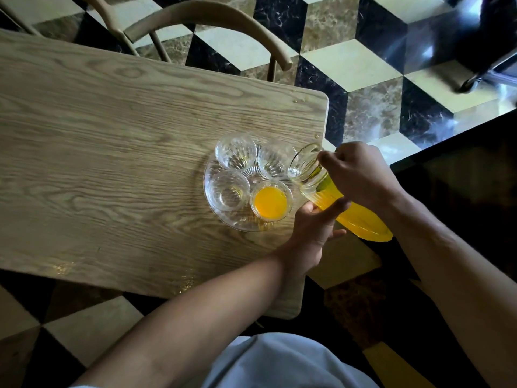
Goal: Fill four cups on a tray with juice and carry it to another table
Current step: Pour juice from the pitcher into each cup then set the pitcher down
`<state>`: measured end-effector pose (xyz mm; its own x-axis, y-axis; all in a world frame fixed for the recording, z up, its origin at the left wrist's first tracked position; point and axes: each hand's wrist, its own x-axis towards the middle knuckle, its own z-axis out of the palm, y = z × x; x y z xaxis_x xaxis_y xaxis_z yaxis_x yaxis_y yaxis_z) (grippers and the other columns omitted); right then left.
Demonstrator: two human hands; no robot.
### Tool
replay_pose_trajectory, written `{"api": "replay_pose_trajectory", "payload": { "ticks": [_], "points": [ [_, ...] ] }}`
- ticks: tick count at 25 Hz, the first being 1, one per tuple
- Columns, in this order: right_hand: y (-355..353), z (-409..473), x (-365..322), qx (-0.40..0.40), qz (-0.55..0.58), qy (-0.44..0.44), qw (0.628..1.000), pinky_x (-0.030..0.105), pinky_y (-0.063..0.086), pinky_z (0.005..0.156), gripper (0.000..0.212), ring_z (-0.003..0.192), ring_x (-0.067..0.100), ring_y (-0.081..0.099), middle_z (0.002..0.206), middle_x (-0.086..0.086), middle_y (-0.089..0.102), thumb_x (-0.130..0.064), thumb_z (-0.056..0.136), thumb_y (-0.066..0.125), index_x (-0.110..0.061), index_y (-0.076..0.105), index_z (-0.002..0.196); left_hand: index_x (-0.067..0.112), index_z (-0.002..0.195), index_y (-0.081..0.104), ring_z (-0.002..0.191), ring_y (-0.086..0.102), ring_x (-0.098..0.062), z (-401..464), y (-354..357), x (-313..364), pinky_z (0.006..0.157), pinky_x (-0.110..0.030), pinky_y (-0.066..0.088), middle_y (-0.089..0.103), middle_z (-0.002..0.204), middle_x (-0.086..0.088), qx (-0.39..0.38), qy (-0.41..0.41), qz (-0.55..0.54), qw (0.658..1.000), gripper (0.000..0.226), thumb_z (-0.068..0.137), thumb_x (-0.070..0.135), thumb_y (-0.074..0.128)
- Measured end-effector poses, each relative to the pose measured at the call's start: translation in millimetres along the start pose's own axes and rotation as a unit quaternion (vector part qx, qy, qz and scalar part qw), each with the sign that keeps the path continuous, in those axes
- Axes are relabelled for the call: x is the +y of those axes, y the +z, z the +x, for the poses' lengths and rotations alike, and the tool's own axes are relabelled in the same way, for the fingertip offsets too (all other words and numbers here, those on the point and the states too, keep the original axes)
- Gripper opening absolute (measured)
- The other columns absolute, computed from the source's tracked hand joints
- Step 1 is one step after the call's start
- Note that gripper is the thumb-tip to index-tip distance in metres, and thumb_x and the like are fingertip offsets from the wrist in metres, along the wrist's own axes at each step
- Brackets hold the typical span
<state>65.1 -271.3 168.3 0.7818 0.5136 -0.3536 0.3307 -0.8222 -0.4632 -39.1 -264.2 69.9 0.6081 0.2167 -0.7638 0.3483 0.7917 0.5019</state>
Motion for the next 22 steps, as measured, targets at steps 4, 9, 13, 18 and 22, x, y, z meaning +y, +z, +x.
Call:
{"api": "replay_pose_trajectory", "payload": {
  "ticks": [4, 9, 13, 18, 22],
  "points": [
    [1.5, 13.0, 0.0, 0.002, -0.038, -0.006, 0.999, 0.030, 0.031, 0.047, 0.046, 0.057, 0.033, 0.051, 0.058, 0.013, 0.052, -0.035, 0.095, 0.052, -0.008, 0.045, 0.059, 0.014, 0.098, 0.058, 0.082, 0.056, -0.013, 8.0, 9.1, -2.9, 0.067, -0.038, 0.064, 0.053, 0.092, -0.005, 0.006, 0.000, -0.018, 1.000, 0.105, 0.015, 0.069, 0.094],
    [1.2, 25.0, -4.6, -0.008, -0.069, -0.016, 0.997, 0.029, 0.030, 0.047, 0.046, 0.058, 0.033, 0.050, 0.060, 0.012, 0.050, -0.037, 0.095, 0.052, -0.008, 0.045, 0.061, 0.016, 0.102, 0.063, 0.086, 0.057, -0.015, 18.1, 14.1, -2.1, 0.078, -0.045, 0.062, 0.058, 0.099, -0.006, 0.012, -0.014, -0.033, 0.999, 0.073, 0.043, 0.052, 0.086],
    [2.8, 32.4, -8.5, -0.017, -0.085, -0.016, 0.996, 0.028, 0.032, 0.048, 0.046, 0.060, 0.034, 0.050, 0.060, 0.011, 0.048, -0.037, 0.094, 0.052, -0.008, 0.043, 0.061, 0.014, 0.105, 0.061, 0.091, 0.056, -0.018, 21.8, 16.0, -1.5, 0.077, -0.043, 0.062, 0.057, 0.102, -0.007, 0.025, -0.020, -0.041, 0.999, 0.076, 0.045, 0.052, 0.087],
    [4.3, 39.5, -12.1, -0.028, -0.110, -0.033, 0.993, 0.029, 0.032, 0.048, 0.045, 0.059, 0.035, 0.050, 0.059, 0.011, 0.047, -0.037, 0.093, 0.052, -0.007, 0.044, 0.060, 0.012, 0.100, 0.055, 0.090, 0.052, -0.020, 20.6, 17.2, 4.5, 0.075, -0.043, 0.062, 0.047, 0.094, -0.008, 0.023, -0.032, -0.057, 0.998, 0.077, 0.042, 0.052, 0.087],
    [3.8, 41.7, -12.9, -0.033, -0.135, -0.047, 0.989, 0.031, 0.037, 0.051, 0.043, 0.061, 0.038, 0.054, 0.062, 0.014, 0.052, -0.037, 0.092, 0.050, -0.004, 0.046, 0.064, 0.009, 0.100, 0.053, 0.086, 0.049, -0.018, 18.2, 18.8, 7.4, 0.071, -0.041, 0.063, 0.043, 0.093, -0.008, 0.016, -0.047, -0.056, 0.997, 0.081, 0.040, 0.052, 0.087]
  ]
}}
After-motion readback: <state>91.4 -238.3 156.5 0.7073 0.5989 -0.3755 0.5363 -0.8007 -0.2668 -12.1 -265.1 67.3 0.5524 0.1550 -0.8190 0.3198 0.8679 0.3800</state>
